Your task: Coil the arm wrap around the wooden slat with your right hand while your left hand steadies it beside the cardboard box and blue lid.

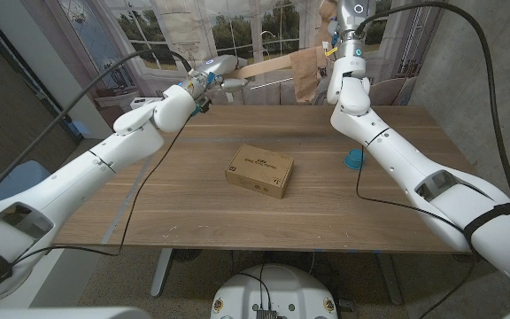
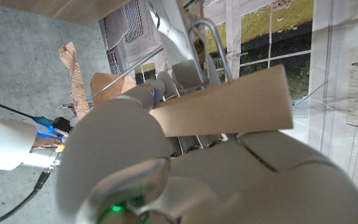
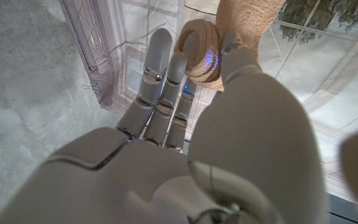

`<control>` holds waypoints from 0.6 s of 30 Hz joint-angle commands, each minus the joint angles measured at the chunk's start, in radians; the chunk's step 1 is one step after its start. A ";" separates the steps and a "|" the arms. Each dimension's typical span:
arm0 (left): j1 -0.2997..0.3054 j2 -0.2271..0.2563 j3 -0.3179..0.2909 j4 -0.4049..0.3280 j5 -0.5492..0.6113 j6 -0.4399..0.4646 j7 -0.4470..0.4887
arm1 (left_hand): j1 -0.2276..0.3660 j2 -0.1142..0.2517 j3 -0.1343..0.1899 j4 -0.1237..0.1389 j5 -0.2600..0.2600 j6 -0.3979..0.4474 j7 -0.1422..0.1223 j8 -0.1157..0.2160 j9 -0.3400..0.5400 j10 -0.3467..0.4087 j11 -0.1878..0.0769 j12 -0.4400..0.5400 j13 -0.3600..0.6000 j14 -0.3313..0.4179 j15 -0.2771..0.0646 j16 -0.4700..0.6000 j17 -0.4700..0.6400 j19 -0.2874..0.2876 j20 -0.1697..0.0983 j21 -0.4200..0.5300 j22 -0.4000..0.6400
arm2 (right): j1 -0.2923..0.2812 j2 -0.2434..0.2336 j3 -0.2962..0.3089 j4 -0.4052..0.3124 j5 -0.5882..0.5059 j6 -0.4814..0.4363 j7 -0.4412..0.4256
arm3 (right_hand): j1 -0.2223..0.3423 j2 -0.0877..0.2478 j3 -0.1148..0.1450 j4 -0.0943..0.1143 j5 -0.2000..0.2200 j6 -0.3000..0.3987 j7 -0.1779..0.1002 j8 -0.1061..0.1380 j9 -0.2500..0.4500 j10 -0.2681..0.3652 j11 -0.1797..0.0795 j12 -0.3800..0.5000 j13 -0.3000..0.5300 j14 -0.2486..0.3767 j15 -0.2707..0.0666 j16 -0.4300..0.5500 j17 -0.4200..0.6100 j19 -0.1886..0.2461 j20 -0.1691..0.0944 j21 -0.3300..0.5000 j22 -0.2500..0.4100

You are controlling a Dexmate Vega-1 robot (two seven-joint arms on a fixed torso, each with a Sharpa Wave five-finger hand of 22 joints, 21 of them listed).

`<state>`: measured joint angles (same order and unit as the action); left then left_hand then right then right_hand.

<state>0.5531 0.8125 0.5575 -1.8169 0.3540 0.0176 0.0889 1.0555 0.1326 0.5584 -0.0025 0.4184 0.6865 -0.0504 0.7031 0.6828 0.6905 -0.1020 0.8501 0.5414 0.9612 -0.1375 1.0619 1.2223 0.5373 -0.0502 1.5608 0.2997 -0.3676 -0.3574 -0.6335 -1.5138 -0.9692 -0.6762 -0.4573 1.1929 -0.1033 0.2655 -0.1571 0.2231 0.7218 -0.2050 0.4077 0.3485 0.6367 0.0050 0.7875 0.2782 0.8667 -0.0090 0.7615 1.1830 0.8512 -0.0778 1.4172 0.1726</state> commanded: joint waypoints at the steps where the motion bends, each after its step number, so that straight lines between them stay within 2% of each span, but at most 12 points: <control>1: 0.049 0.004 -0.076 -0.008 -0.132 -0.054 0.029 | -0.023 0.039 0.096 0.100 0.010 0.015 0.004 0.008 0.002 0.040 -0.028 0.077 0.632 -0.004 -0.036 0.008 0.003 -0.005 -0.049 0.004 0.002 | -0.072 -0.044 0.039 -0.054 0.067 -0.026 0.037 | 0.200 0.218 0.019 0.009 0.003 0.213 0.203 -0.003 0.112 0.223 -0.033 0.003 0.397 0.296 -0.212 -0.003 0.005 -0.103 -0.099 0.009 0.003; 11: 0.056 0.004 -0.083 -0.009 -0.162 -0.060 0.014 | -0.023 0.039 0.096 0.100 0.013 0.019 0.007 0.014 0.005 0.043 -0.027 0.079 0.632 -0.004 -0.037 0.011 0.003 -0.003 -0.048 0.005 0.006 | -0.095 -0.080 0.062 -0.069 0.128 -0.072 0.099 | 0.199 0.217 0.022 0.010 0.002 0.217 0.208 -0.007 0.111 0.224 -0.025 -0.002 0.396 0.296 -0.212 -0.007 0.009 -0.107 -0.101 0.012 0.004; 18: 0.055 -0.019 -0.092 0.020 -0.212 -0.090 0.015 | -0.023 0.039 0.095 0.099 0.014 0.017 0.007 0.015 0.007 0.044 -0.025 0.084 0.639 -0.004 -0.038 0.013 0.003 -0.002 -0.048 0.006 0.008 | -0.120 -0.106 0.065 -0.079 0.168 -0.079 0.114 | 0.200 0.217 0.024 0.009 0.002 0.219 0.209 -0.008 0.112 0.223 -0.026 -0.004 0.398 0.296 -0.211 -0.009 0.011 -0.107 -0.101 0.014 0.004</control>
<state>0.6008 0.8149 0.4861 -1.8241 0.2102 -0.0369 0.1055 1.0555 0.1326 0.5585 -0.0026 0.4264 0.6914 -0.0516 0.7039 0.6831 0.6960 -0.0965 0.8501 0.5414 0.9612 -0.1375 1.0689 1.2223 0.5373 -0.0502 1.5608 0.3045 -0.4494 -0.4248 -0.5834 -1.5723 -0.8634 -0.7336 -0.3781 1.1924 -0.1028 0.2698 -0.1614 0.2206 0.7218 -0.2049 0.3973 0.4372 0.6421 -0.0001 0.7772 0.2783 0.8668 -0.0090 0.7576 1.1922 0.8512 -0.0777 1.4249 0.1748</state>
